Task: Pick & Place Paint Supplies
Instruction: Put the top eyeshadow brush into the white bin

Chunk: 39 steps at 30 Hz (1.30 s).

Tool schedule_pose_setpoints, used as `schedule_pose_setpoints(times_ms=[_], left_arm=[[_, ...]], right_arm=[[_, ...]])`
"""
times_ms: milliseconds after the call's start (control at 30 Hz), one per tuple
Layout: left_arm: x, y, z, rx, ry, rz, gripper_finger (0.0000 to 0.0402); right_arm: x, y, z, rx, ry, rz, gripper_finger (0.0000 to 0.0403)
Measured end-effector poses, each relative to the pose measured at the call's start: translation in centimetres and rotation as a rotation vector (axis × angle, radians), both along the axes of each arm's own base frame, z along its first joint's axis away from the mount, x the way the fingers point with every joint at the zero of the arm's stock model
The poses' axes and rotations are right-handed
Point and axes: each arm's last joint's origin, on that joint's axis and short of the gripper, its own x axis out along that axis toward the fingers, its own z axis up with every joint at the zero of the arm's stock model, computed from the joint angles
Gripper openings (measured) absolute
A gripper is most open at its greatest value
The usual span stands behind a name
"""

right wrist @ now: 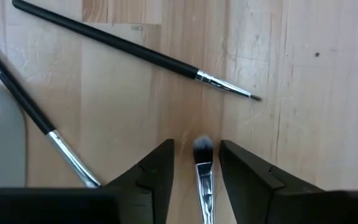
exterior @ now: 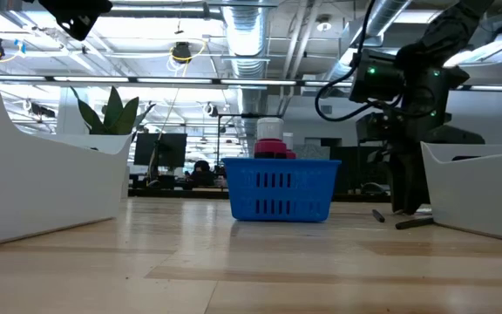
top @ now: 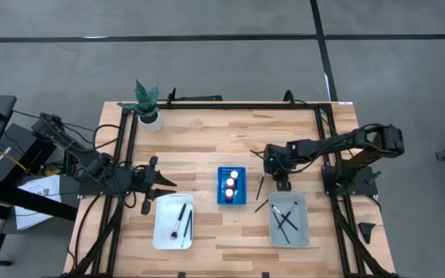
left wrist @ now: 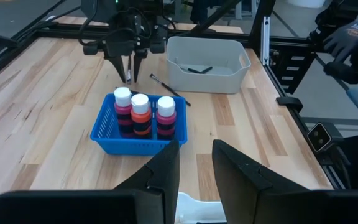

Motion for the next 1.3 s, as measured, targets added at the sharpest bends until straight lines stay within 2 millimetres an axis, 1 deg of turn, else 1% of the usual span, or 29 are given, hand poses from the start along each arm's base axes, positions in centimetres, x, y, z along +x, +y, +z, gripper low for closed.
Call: schedule_pose_setpoints(times_ms=[133, 267, 600, 767, 867, 1033, 1167, 1233, 1300], left_arm=[[0.0, 0.0, 0.0, -0.001, 0.0, 0.0, 0.0091], [0.0, 0.0, 0.0, -0.001, 0.0, 0.0, 0.0091], [0.0, 0.0, 0.0, -0.002, -0.002, 0.0, 0.0091], [0.0, 0.0, 0.0, -0.002, -0.001, 0.0, 0.0091], [0.0, 0.0, 0.0, -0.006, 0.001, -0.009, 0.0091], [0.0, -0.1, 0.0, -0.012, -0.001, -0.017, 0.0091], [0.0, 0.0, 0.0, -0.004, -0.002, -0.011, 0.0091], [0.0, 0.0, 0.1, 0.026, -0.009, 0.001, 0.0091], [0.0, 0.1, 0.1, 0.062, -0.016, 0.015, 0.0091]], right_arm=[[-0.2, 0.0, -0.7, 0.002, 0.013, -0.002, 0.0116], [-0.1, 0.0, -1.1, 0.006, 0.04, -0.003, 0.0094], [0.0, 0.0, -1.1, 0.002, 0.024, -0.001, 0.0008], [-0.1, 0.0, -1.0, -0.002, 0.029, -0.004, 0.0004], [0.2, 0.1, -0.6, -0.022, 0.015, -0.009, 0.0002], [0.6, 0.6, 0.8, -0.077, -0.023, 0.002, 0.0001], [0.8, 0.6, 2.6, -0.176, -0.087, -0.068, 0.0], [0.8, 0.5, 3.6, -0.215, -0.119, -0.102, 0.0], [1.0, 0.3, 4.8, -0.242, -0.189, -0.12, 0.0]])
